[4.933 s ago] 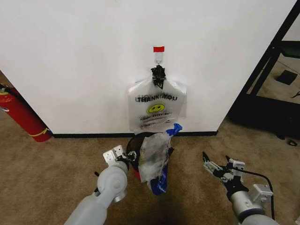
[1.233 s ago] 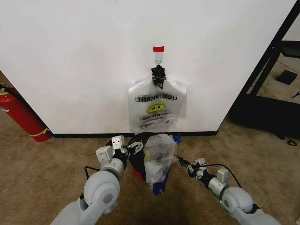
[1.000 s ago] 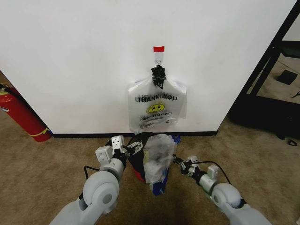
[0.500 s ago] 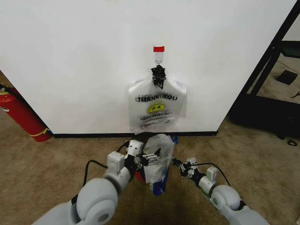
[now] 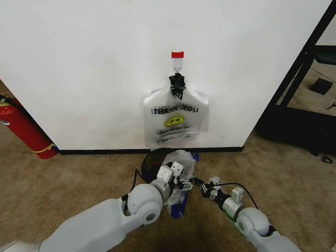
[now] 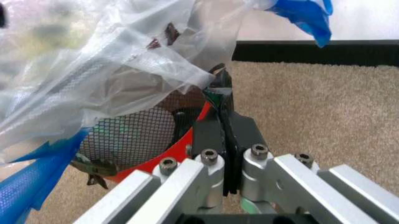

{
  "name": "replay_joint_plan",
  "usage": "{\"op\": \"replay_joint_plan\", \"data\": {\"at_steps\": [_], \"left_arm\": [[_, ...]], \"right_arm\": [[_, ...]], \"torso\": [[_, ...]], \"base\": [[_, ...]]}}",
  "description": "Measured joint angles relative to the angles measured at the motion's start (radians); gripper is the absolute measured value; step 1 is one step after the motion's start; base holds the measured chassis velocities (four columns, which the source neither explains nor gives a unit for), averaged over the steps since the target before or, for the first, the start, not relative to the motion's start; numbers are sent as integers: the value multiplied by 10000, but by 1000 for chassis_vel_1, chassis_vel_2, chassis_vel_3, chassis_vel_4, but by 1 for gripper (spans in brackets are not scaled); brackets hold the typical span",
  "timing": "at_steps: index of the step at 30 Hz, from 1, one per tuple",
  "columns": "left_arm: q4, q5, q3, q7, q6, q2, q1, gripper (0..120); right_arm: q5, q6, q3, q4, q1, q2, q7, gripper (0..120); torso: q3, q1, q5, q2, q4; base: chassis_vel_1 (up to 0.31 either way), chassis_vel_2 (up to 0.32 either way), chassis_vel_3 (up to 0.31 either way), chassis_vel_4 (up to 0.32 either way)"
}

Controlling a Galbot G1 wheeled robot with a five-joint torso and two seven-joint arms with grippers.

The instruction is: Pick up the garbage bag from the wall and place it over the trash bin.

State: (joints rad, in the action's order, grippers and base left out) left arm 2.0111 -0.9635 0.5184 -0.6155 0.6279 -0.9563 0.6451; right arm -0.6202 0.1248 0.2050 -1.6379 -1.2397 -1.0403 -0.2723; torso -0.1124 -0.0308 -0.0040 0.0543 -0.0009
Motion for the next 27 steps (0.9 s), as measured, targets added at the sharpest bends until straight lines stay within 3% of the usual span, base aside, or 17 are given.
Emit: {"op": "replay_joint_plan", "data": {"at_steps": [4,16,18,21,27], "left_arm": [[-2,-3,-15,20,-144,70,105,57],[-43,317,40,197,-370,113,338,19],[-41,352,5,196,-455,98,367,7],[-29,400,-59,197,-482,78,387,0],[42,436,-258,134,-545,29,418,0]], "right_arm": [[-41,13,-21,38,81,7,0,0],[-153,82,-82,35,188,-17,39,0],[-158,85,-70,33,146,-13,43,0],[-157,85,-58,34,119,-15,44,0],[-134,85,-55,35,65,-38,46,0]], "torso": [[0,0,-1,0,1],[0,0,-1,0,0],[1,0,-1,0,-1],[1,0,-1,0,-1],[1,1,-1,0,-2]], "base": [[0,0,0,0],[0,0,0,0],[0,0,0,0],[0,0,0,0],[0,0,0,0]]}}
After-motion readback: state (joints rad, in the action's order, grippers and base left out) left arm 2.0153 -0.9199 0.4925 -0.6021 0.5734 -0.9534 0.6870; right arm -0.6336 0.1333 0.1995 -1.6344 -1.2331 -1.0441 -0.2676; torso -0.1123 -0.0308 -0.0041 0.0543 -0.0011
